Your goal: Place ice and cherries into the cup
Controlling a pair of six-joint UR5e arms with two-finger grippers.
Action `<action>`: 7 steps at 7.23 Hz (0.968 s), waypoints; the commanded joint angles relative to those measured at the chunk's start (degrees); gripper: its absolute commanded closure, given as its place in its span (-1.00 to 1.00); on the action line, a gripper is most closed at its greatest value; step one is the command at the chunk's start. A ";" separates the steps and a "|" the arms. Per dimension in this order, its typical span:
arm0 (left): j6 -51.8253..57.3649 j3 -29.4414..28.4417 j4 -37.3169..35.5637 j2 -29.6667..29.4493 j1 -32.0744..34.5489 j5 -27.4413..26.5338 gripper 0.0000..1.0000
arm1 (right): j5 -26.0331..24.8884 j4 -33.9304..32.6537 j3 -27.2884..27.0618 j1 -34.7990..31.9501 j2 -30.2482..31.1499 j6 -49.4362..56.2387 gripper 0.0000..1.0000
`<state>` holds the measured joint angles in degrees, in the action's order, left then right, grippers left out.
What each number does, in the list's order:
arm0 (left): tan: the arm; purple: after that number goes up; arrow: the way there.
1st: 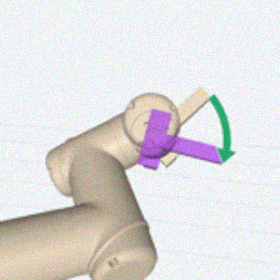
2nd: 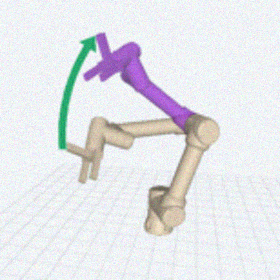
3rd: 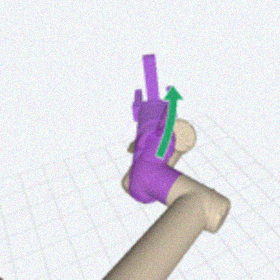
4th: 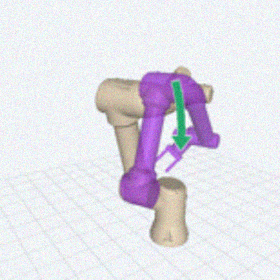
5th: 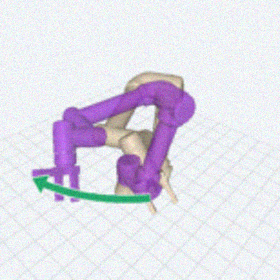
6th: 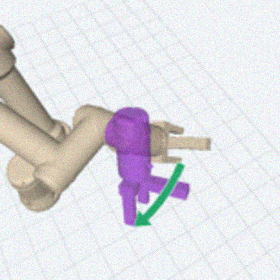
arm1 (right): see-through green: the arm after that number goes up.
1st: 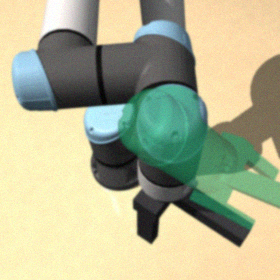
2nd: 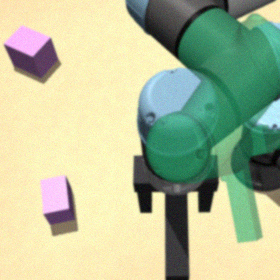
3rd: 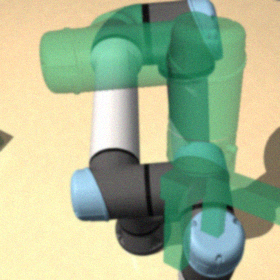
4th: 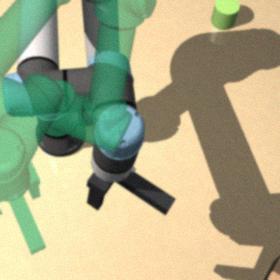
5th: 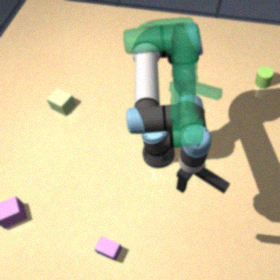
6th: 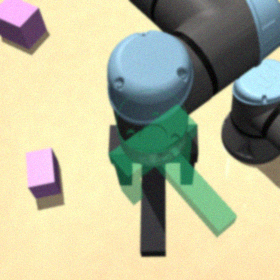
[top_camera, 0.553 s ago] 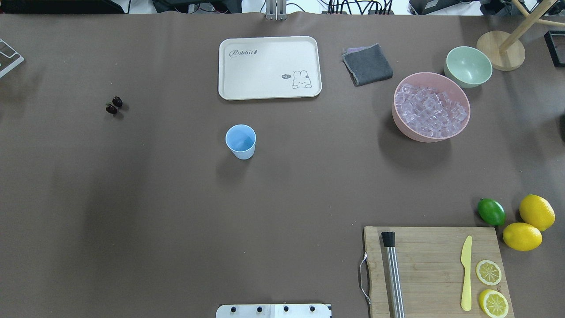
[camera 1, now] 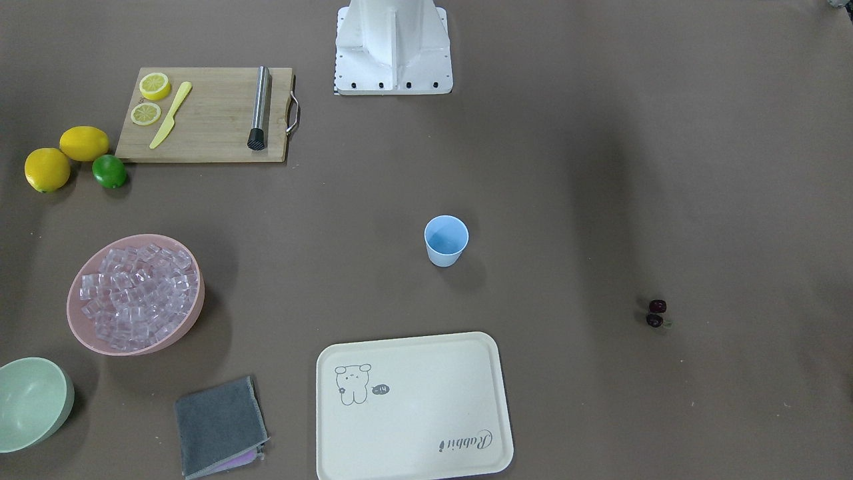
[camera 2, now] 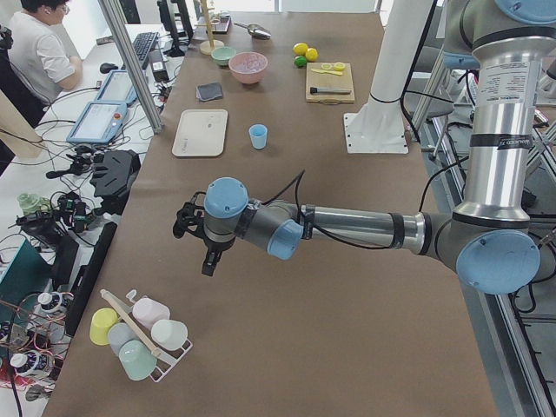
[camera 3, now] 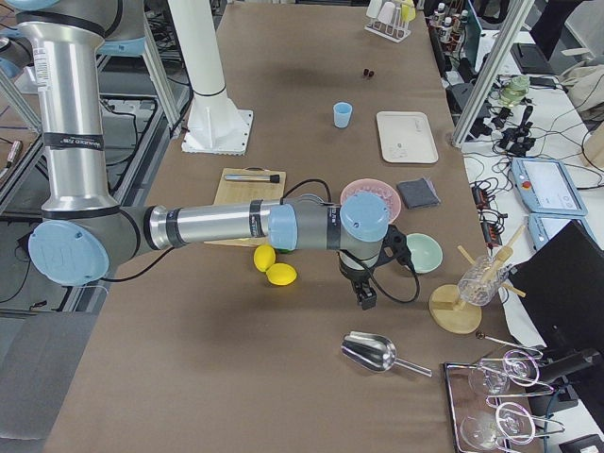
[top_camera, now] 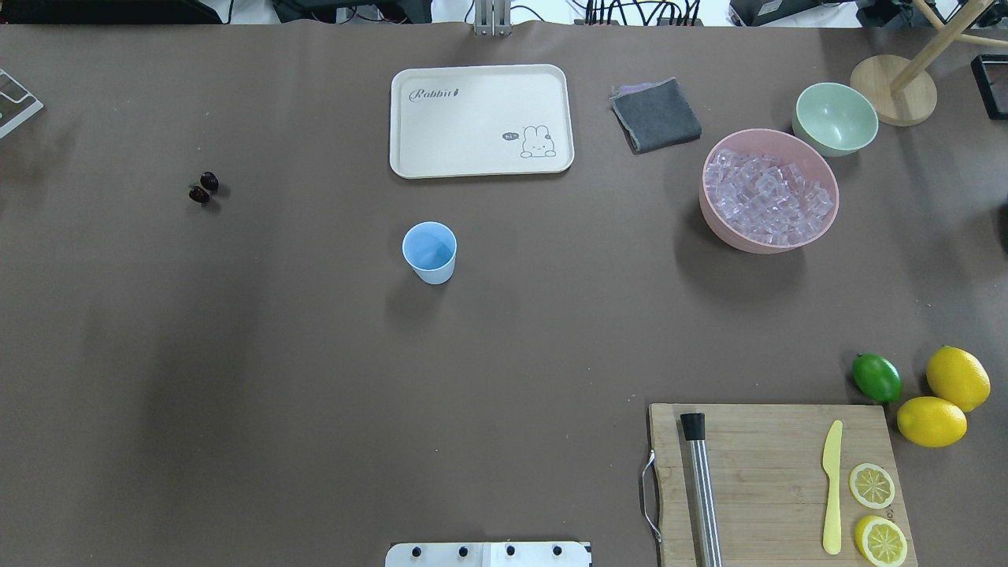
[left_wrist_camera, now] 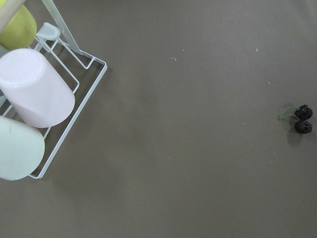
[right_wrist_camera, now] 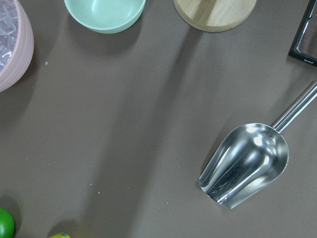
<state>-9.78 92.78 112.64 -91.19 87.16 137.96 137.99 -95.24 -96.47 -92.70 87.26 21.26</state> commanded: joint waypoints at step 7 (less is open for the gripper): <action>1.61 1.70 1.44 1.28 0.38 -0.32 -0.95 | -0.27 -0.12 -0.38 0.50 -2.45 -3.41 -1.00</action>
<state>-8.22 94.37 113.94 -90.41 87.53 137.72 137.66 -95.35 -96.80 -92.27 85.08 17.88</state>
